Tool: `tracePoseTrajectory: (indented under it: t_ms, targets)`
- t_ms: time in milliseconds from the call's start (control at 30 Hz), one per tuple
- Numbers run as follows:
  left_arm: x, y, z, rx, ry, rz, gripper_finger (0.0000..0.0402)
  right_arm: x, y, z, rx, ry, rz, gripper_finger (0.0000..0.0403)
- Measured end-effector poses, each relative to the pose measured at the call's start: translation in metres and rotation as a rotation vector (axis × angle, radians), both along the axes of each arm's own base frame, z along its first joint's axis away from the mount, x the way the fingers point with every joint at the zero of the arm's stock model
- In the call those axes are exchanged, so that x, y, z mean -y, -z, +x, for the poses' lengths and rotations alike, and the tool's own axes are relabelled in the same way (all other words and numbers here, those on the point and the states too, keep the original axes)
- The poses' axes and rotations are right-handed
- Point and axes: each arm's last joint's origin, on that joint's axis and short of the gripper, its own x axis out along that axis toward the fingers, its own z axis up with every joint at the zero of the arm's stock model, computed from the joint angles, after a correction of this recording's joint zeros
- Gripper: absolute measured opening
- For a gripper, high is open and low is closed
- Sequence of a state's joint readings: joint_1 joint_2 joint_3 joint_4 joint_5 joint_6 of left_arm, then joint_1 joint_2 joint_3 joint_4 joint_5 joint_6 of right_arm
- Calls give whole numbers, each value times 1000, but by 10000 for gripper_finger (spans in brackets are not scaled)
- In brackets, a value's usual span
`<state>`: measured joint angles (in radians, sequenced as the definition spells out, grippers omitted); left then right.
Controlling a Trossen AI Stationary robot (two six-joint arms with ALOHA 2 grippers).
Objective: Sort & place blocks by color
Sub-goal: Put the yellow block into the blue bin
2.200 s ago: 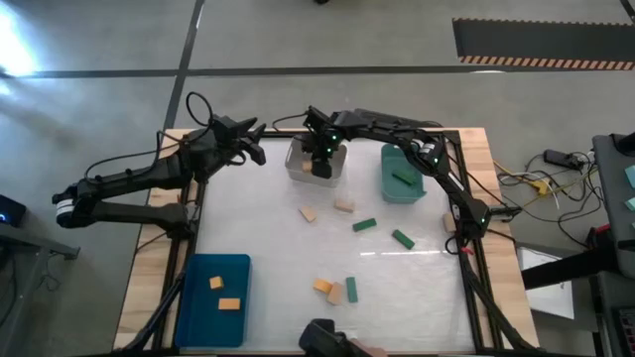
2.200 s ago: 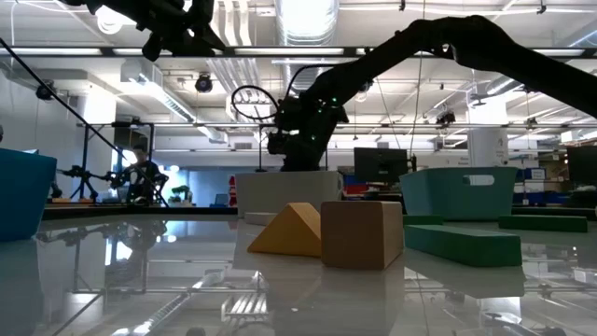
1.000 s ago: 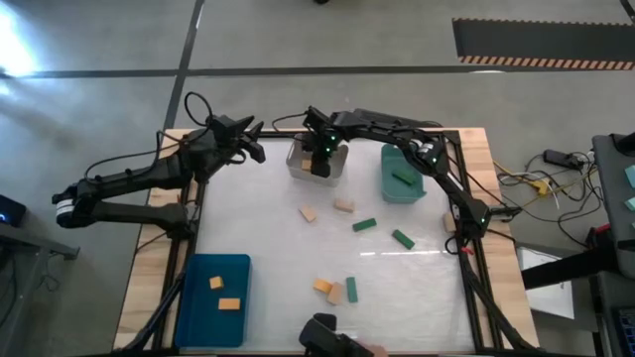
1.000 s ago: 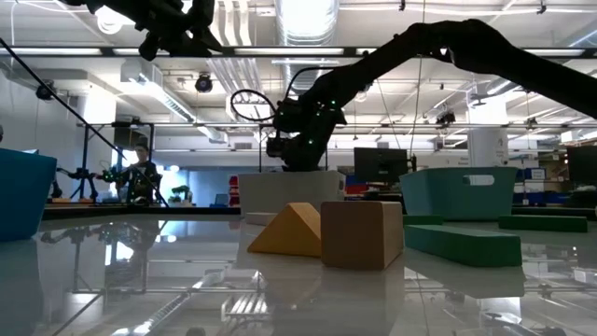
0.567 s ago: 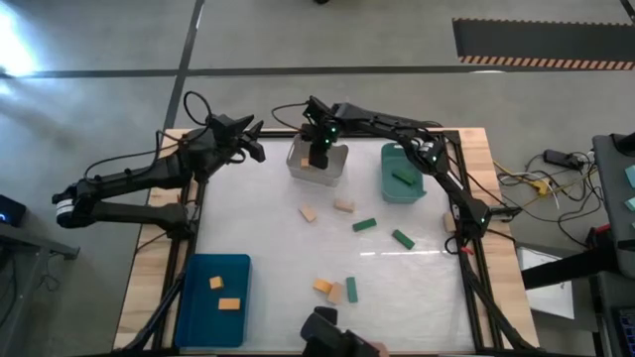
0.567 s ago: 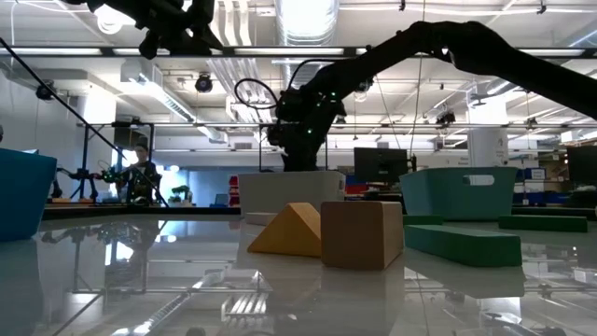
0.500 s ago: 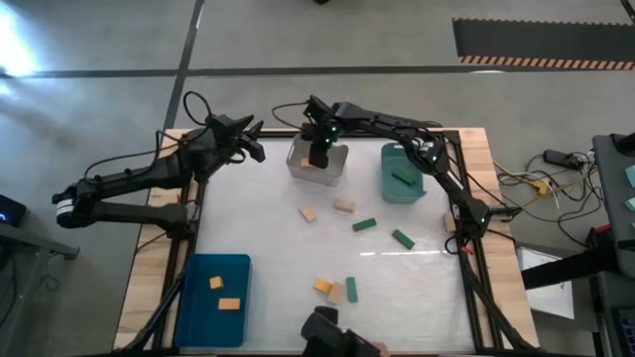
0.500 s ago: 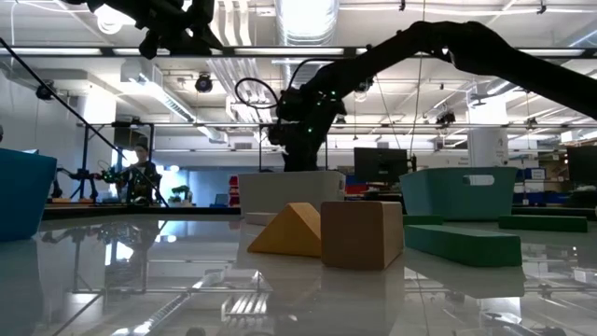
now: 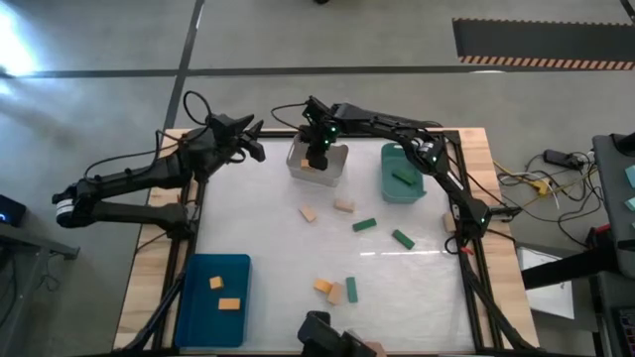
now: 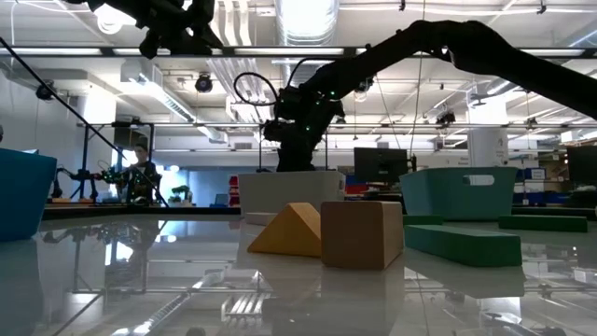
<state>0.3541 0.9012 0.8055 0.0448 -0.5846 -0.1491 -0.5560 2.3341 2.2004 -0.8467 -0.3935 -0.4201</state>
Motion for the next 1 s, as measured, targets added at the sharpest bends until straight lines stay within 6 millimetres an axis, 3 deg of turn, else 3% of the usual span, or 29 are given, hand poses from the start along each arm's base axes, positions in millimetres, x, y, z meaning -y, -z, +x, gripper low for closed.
tracePoseTrajectory:
  t_ms: [300, 500, 700, 1000]
  targets:
    - [-1, -1, -2, 3, -68, 2, 136, 0, 7, 0, -1, 2, 0, 193]
    - [-2, 0, -3, -2, -131, 5, 136, -3, 24, -3, -33, 13, 27, 236]
    - [-3, 1, -4, -5, -138, 5, 136, -5, 38, -3, -38, 30, 24, 241]
    - [-4, 1, -4, -5, -145, 5, 136, -5, 42, -3, -32, 27, 7, 207]
